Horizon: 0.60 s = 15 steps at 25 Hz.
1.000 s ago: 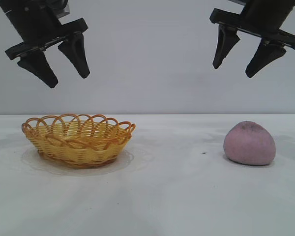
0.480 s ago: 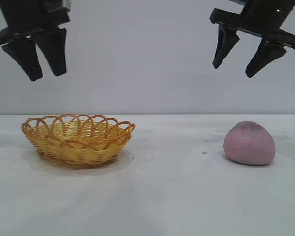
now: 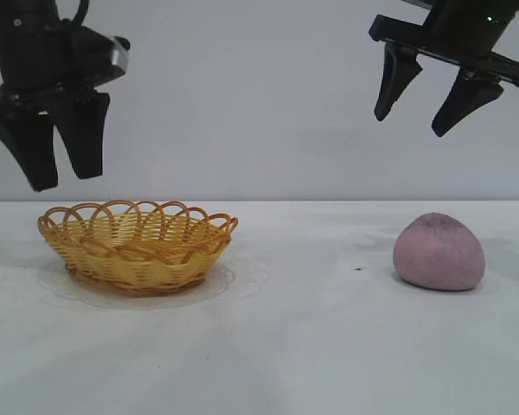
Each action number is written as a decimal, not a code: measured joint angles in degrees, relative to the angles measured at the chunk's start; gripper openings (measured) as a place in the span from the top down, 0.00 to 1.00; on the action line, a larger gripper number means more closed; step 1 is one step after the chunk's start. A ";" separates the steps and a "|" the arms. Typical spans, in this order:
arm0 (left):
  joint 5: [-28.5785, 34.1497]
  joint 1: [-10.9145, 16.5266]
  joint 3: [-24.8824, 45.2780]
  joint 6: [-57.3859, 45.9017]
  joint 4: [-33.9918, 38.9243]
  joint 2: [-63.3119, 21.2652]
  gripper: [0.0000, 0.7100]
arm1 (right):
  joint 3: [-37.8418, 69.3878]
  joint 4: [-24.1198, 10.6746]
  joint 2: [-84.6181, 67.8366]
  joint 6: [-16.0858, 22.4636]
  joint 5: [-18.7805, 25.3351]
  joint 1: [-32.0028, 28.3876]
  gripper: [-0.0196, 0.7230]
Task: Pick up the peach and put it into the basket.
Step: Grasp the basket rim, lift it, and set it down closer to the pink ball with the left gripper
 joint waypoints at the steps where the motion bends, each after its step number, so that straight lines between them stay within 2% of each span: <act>1: -0.22 -0.21 0.00 0.23 0.12 0.53 0.37 | 0.00 0.00 0.00 -0.23 0.00 0.00 0.34; 2: -0.44 -0.35 0.00 0.38 0.38 1.05 0.44 | 0.00 0.00 0.00 -0.23 0.00 0.00 0.34; 4: -1.15 -1.10 -0.07 1.26 0.62 1.88 0.51 | 0.00 0.00 0.00 -0.33 0.00 0.00 0.34; 8: -2.64 -2.40 -0.25 1.78 1.12 3.65 0.50 | 0.00 0.00 0.00 -0.46 0.00 0.00 0.34; 10: -2.74 -2.97 -0.25 1.78 2.64 4.69 0.61 | 0.00 0.00 0.00 -0.59 0.00 0.00 0.34; 13: -1.01 -3.63 -0.25 1.78 6.27 5.23 0.87 | 0.00 0.00 0.00 -0.59 0.00 0.00 0.34; 14: -0.30 -3.71 -0.34 1.78 6.77 5.23 0.91 | 0.00 0.00 0.00 -0.59 0.00 0.00 0.34; 15: 0.44 -3.83 -0.47 1.03 7.39 5.23 0.91 | 0.00 0.00 0.00 -0.59 0.00 0.00 0.34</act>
